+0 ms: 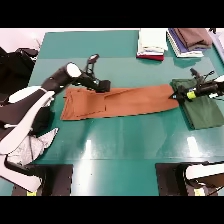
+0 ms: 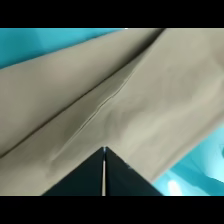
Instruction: Fold the shirts.
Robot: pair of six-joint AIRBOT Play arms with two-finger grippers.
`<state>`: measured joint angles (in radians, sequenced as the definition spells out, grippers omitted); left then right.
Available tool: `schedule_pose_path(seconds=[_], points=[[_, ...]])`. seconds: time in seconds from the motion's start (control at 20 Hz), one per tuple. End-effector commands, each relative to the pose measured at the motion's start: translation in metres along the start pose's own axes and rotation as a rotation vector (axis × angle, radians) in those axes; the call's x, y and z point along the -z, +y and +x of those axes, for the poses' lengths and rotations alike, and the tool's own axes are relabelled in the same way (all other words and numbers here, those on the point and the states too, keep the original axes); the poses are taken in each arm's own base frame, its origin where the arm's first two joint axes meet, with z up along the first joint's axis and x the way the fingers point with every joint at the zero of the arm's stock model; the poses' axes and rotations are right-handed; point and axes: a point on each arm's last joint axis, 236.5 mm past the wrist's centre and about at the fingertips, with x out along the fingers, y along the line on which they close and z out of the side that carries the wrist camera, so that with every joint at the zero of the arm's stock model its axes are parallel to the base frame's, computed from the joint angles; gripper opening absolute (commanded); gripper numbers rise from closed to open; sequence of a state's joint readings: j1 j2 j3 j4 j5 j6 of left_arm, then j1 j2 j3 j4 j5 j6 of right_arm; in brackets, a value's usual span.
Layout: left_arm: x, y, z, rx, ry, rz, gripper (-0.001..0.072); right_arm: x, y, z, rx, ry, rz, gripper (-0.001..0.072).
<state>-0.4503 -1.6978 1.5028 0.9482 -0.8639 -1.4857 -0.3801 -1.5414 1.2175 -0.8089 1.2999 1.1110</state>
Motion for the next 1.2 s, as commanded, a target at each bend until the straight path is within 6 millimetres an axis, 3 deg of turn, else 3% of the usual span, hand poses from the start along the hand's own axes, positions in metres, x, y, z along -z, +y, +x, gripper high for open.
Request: schedule_pose_path(seconds=[0.0,0.15,0.35,0.5,0.8,0.9,0.95,1.05,1.15], points=[[0.008,-0.013,0.043,0.022,0.054,0.016,0.0021,-0.024,0.076,-0.042,-0.081,-0.118,-0.145,0.0018],[0.013,-0.018,0.067,0.034,0.081,0.026,0.0021,-0.03,0.15,-0.063,-0.112,-0.152,-0.295,0.0018],[0.019,-0.018,0.08,0.051,0.104,-0.003,0.0021,-0.024,0.231,-0.068,-0.164,-0.159,-0.446,0.0018],[0.019,-0.016,0.081,0.047,0.107,-0.002,0.0021,-0.014,0.273,-0.065,-0.2,-0.158,-0.519,0.0018],[0.012,-0.015,0.073,0.046,0.101,0.006,0.0021,0.002,0.327,-0.053,-0.26,-0.174,-0.598,0.0018],[-0.012,-0.006,0.044,0.04,0.07,0.003,0.0021,0.01,0.343,-0.043,-0.281,-0.166,-0.622,0.0018],[-0.03,0.005,0.02,0.017,0.038,-0.009,0.002,0.015,0.35,-0.035,-0.293,-0.157,-0.631,0.0018],[-0.071,0.03,-0.045,-0.042,-0.053,-0.006,0.0021,0.031,0.372,-0.009,-0.329,-0.123,-0.657,0.0019],[-0.106,0.054,-0.127,-0.122,-0.171,0.015,0.0021,0.052,0.395,0.032,-0.362,-0.074,-0.681,0.0019]])
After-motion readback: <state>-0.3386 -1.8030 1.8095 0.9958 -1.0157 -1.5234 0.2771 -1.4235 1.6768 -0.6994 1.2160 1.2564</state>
